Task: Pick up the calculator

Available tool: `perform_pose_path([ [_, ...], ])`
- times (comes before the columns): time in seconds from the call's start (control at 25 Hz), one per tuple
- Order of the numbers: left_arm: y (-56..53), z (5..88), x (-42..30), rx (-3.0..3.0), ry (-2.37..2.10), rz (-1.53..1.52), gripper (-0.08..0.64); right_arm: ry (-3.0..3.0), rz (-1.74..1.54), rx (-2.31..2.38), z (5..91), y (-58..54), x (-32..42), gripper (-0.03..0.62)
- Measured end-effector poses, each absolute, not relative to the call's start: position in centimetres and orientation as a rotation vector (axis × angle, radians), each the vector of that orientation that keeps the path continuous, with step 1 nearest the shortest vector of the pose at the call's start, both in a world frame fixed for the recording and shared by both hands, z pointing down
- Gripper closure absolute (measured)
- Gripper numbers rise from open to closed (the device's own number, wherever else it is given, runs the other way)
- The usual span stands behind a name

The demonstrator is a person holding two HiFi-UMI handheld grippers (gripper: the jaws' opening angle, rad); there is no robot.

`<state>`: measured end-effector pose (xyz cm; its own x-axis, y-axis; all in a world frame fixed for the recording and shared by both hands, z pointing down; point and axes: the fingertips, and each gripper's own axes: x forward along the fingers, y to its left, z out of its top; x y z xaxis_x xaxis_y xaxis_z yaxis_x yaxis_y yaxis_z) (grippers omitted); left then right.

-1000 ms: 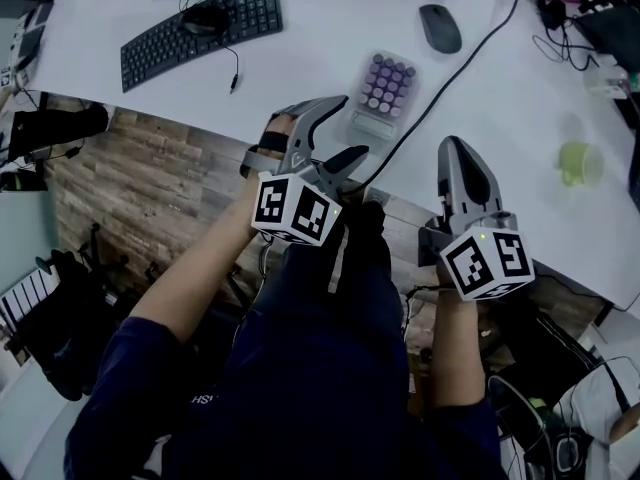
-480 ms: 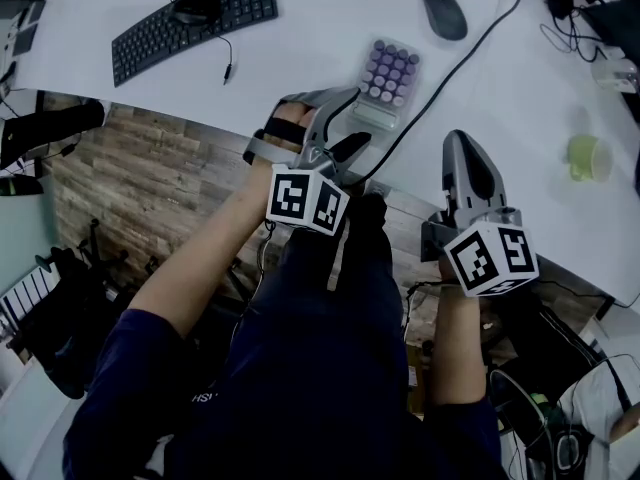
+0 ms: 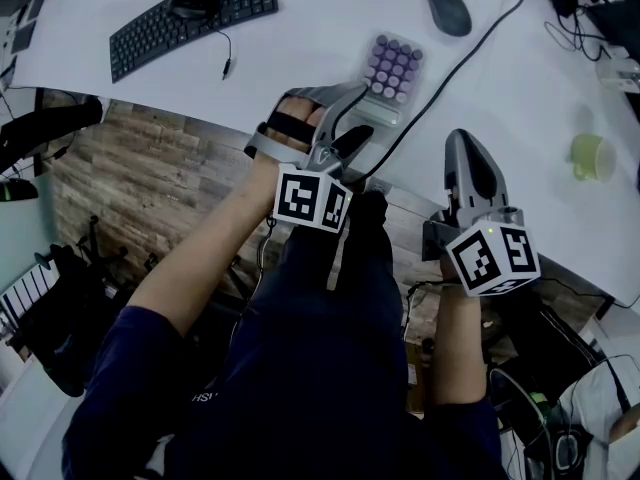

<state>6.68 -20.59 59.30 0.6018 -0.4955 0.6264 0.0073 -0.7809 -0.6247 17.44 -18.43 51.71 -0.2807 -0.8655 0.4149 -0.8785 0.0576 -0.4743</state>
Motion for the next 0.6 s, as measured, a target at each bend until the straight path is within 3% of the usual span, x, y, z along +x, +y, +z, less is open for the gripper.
perform_pose_path([
  [0.6, -20.57, 59.36, 7.29, -2.022, 0.355, -1.103, 0.186, -2.268, 1.049, 1.874, 52.00, -18.37, 17.10, 0.589],
])
